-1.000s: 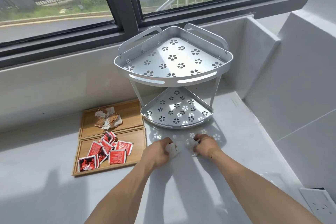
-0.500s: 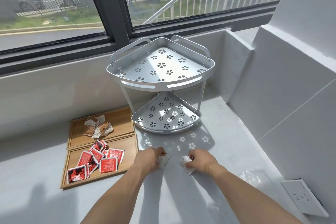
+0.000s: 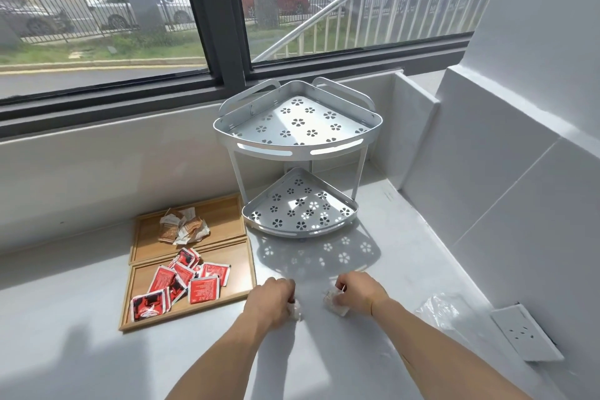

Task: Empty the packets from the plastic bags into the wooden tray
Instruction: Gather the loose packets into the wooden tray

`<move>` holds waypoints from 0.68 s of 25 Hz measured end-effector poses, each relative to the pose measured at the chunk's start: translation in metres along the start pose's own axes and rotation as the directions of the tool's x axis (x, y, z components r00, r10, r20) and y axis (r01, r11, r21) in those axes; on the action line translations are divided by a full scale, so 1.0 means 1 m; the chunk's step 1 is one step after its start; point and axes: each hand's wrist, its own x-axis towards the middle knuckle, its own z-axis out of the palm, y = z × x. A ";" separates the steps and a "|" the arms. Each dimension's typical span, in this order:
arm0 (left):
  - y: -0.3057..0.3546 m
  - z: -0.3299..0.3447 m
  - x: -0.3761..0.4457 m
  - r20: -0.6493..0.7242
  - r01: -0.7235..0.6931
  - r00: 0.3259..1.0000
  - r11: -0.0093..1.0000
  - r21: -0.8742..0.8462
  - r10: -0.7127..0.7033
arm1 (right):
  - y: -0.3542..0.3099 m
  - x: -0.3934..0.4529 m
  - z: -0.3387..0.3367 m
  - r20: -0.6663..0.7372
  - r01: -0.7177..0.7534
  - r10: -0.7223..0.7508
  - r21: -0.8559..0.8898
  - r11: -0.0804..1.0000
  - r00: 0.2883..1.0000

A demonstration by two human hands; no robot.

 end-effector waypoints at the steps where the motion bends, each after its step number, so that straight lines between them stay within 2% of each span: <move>1: -0.003 0.001 -0.007 0.011 0.013 1.000 0.999 -0.033 -0.013 | -0.005 -0.003 0.003 -0.005 0.010 -0.010 -0.015 1.000 1.000; 6: -0.035 0.019 -0.049 0.092 0.098 0.992 0.973 -0.207 -0.081 | -0.040 -0.017 0.026 0.013 0.058 -0.058 -0.010 0.998 0.998; 12: -0.103 0.031 -0.097 0.169 0.192 0.974 0.949 -0.251 -0.152 | -0.108 -0.019 0.056 0.056 0.105 -0.105 -0.002 0.994 0.993; 17: -0.164 0.029 -0.125 0.251 0.308 0.941 0.880 -0.361 -0.226 | -0.169 -0.007 0.068 0.092 0.185 -0.180 -0.044 0.982 0.979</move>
